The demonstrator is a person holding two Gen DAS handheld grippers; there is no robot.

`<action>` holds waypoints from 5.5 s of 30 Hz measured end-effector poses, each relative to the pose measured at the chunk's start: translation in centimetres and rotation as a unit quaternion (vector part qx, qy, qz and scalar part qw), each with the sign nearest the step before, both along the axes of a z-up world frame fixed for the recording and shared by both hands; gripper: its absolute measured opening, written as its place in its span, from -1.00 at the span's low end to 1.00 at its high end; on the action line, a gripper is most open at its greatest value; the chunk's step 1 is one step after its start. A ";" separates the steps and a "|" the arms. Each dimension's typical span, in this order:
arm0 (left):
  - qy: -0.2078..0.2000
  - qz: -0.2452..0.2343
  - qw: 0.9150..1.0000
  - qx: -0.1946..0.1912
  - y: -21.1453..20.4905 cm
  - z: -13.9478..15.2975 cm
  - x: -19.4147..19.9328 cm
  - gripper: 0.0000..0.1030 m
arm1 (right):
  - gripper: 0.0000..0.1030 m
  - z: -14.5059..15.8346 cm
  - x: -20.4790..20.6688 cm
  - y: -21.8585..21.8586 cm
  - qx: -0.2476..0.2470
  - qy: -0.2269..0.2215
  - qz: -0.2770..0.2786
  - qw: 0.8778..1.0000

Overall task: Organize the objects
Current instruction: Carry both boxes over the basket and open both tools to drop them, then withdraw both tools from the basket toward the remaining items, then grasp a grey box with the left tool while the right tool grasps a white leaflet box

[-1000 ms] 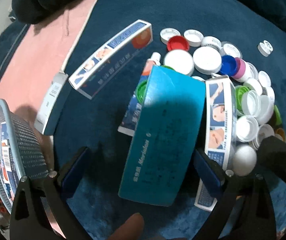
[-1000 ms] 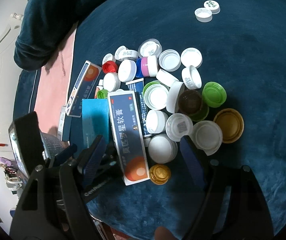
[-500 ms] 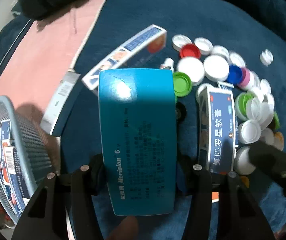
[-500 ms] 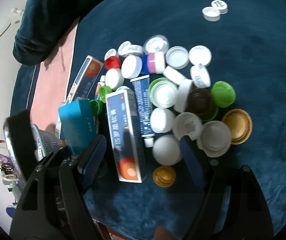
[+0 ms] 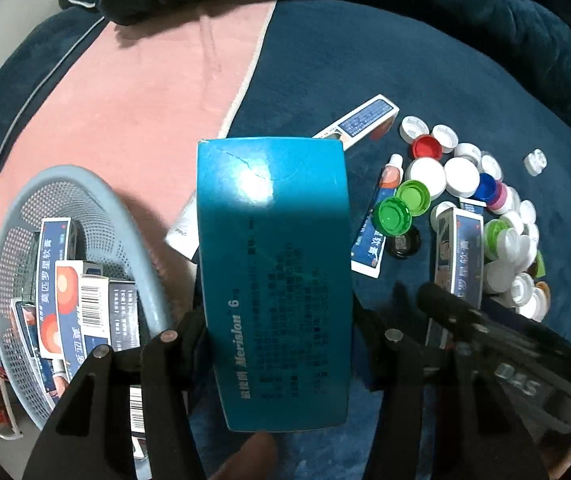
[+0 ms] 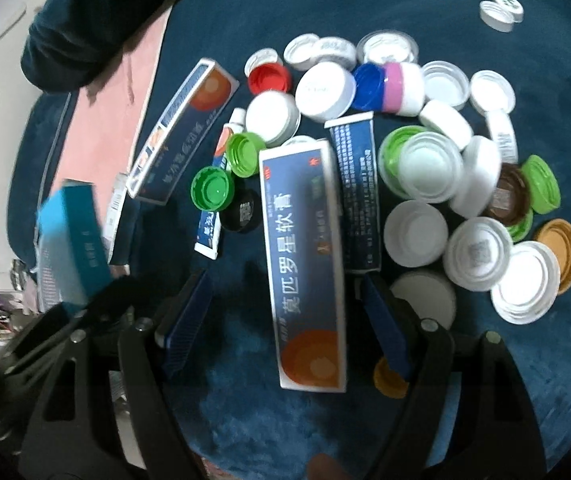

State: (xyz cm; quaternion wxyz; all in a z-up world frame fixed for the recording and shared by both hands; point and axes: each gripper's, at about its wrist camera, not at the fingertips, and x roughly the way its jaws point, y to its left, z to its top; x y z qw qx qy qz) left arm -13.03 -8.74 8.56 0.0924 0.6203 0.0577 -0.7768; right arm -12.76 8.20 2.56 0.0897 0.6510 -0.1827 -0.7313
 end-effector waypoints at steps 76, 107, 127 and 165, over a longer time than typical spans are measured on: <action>0.006 0.193 0.981 -0.004 -21.4 5.7 14.0 0.94 | 1.00 8.5 5.1 -19.6 -0.045 0.075 0.139 0.986; -0.013 0.143 0.990 -0.008 -15.2 4.1 9.0 0.94 | 1.00 7.1 2.8 -11.9 -0.058 0.058 0.082 0.993; -0.078 -0.103 0.984 -0.121 -3.2 -1.6 -7.3 0.88 | 1.00 5.1 -4.1 0.3 -0.069 0.046 -0.035 0.996; 0.005 0.019 0.998 0.060 -9.2 0.4 -6.5 -0.47 | -0.42 0.6 -9.7 -6.6 -0.008 0.025 -0.021 0.999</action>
